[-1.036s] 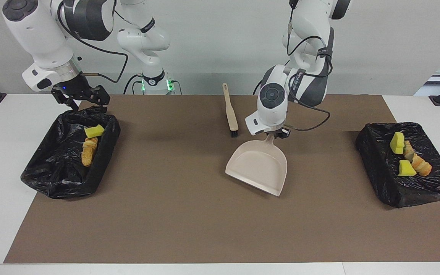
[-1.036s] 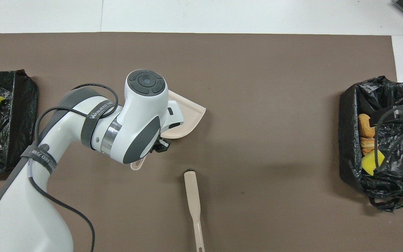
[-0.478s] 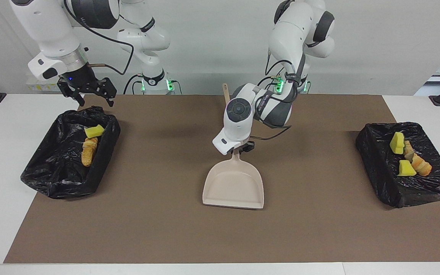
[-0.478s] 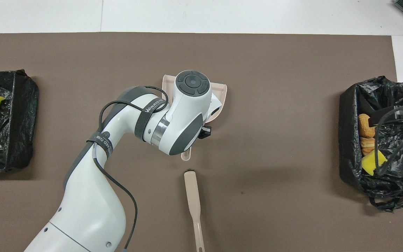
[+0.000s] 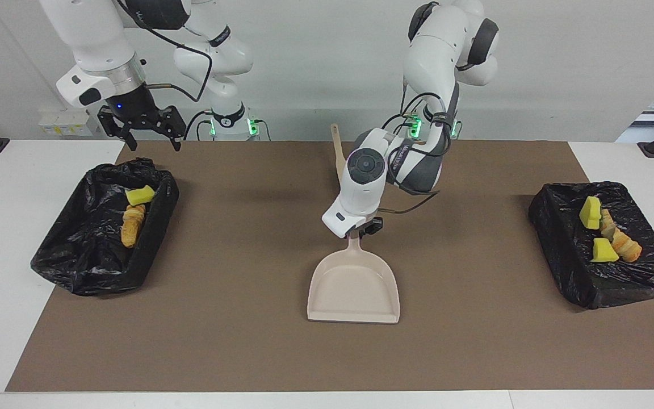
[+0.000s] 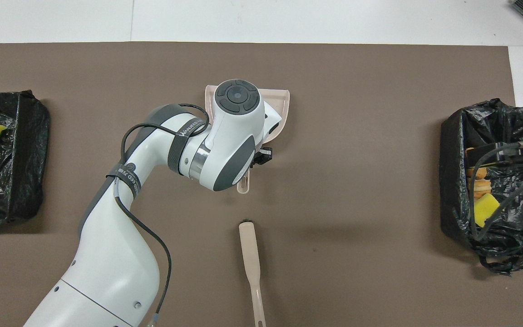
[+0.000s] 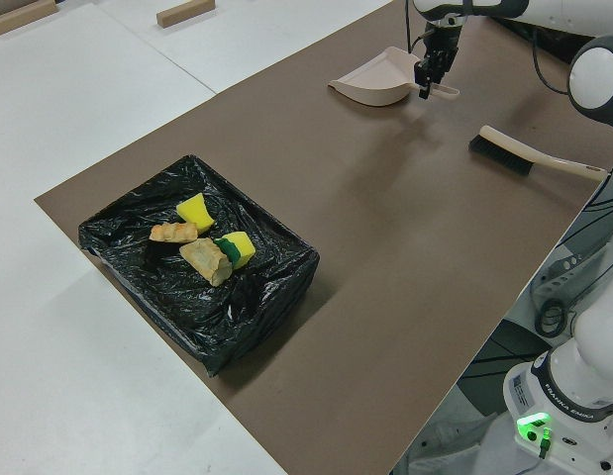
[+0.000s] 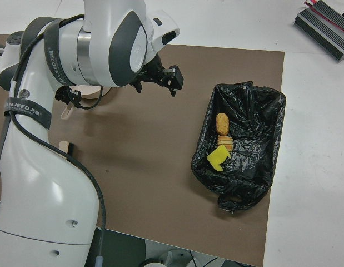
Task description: Sweep and dump trash in bin
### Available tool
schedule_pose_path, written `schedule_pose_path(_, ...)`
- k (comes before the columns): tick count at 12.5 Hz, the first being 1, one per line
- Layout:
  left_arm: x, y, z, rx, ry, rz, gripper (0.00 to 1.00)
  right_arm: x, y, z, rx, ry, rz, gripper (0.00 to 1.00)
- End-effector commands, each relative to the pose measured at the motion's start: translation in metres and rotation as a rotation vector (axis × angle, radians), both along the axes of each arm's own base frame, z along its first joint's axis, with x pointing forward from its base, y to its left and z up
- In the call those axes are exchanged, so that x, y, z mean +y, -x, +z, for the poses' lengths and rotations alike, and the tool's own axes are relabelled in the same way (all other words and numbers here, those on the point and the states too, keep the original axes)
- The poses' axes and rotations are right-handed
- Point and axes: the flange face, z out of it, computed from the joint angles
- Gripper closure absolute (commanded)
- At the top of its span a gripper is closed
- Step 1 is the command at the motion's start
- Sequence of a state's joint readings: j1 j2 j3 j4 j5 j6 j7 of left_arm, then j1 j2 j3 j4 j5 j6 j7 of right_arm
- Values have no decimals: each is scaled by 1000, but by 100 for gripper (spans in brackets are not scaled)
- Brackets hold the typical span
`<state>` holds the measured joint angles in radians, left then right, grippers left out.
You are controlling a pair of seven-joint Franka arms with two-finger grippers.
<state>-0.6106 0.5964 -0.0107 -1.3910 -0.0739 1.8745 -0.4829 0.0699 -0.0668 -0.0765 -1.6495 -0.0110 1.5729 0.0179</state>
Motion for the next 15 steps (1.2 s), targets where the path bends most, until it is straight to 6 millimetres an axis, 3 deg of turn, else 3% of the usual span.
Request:
schedule_pose_path(1,2,0,11,-6,2,2,0,-2,2,2,-2,-14,-11,0)
schedule_pose_path(2,10,3,34,-26,15,10,0,-2,2,2,-2,-13,-11,0)
schedule_pose_path(4,53,9,72,-47,15,56,0,-2,2,2,-2,-14,-14,0)
schedule_pose_path(7,128,-4,80,-96,-84,75,0,-2,2,2,-2,-14,-12,0)
schedule_pose_path(9,194,-12,98,-111,-64,38,0,-2,2,2,-2,-14,-14,0)
schedule_pose_path(11,249,0,106,-118,-46,-7,0,-2,2,2,-2,-14,-12,0)
schedule_pose_path(13,305,16,133,-153,-24,-59,0,-2,2,2,-2,-14,-14,0)
schedule_pose_path(15,338,31,163,-162,-15,-116,0,-2,2,2,-2,-14,-12,0)
